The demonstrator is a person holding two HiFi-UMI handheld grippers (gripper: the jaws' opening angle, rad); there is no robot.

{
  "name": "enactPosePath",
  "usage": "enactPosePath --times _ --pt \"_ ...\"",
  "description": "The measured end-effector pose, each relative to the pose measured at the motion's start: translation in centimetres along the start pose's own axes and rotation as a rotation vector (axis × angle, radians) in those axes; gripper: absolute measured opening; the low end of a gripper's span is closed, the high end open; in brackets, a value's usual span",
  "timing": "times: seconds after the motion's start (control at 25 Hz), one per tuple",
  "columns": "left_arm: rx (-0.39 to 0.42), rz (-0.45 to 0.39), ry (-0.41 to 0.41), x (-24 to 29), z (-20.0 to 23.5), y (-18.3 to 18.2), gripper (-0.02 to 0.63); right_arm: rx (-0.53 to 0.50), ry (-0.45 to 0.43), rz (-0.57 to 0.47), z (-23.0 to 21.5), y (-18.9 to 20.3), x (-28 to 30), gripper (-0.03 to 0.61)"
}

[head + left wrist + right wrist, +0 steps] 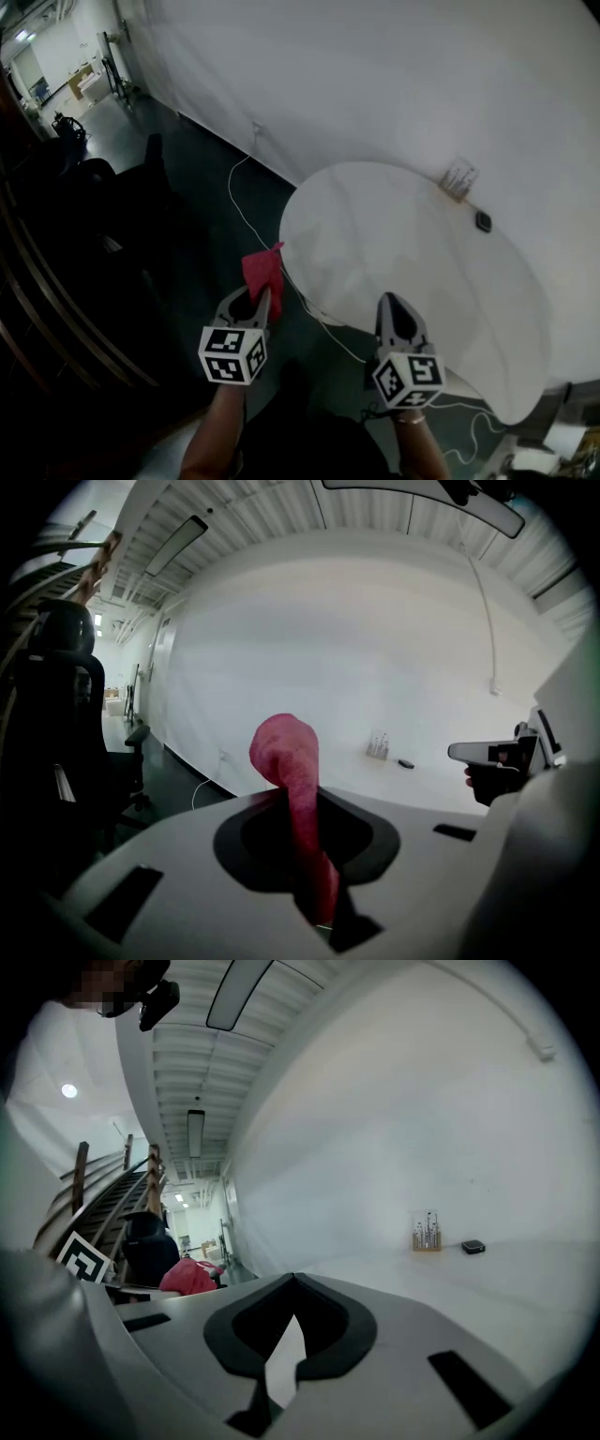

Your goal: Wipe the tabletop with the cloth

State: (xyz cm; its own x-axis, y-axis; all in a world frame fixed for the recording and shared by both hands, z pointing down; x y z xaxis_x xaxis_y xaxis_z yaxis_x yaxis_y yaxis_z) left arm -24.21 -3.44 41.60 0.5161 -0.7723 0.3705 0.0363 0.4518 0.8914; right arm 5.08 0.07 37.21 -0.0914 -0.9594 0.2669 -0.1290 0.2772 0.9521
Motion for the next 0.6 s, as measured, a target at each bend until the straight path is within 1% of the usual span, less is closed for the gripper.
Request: enactPosePath --times 0.16,0.28,0.44,0.6 --pt "0.005 0.021 0.044 2.2 2.3 -1.0 0.052 -0.001 0.062 0.001 0.7 -0.1 1.8 0.002" --pt "0.001 0.041 0.074 3.1 3.1 -0.9 0.052 -0.009 0.100 0.020 1.2 0.2 2.0 0.002" --pt "-0.008 0.073 0.117 4.8 3.1 -0.9 0.052 -0.002 0.134 0.045 0.8 0.5 2.3 0.002" --pt "-0.005 0.097 0.179 7.1 1.9 -1.1 0.052 0.021 0.172 0.043 -0.3 1.1 2.4 0.002"
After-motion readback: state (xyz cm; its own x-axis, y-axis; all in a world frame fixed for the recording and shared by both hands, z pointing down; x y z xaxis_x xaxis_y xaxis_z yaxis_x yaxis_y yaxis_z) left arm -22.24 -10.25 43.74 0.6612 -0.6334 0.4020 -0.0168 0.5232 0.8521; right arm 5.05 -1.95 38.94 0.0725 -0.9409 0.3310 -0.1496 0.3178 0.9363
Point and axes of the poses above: the fingertips, and each gripper's own axes: x forward along the fingers, z to its left, y out of its underside, the point moved 9 cm from there along -x, backward along the fingers, and after that the axes turned 9 degrees about y, right-handed, at the moved point
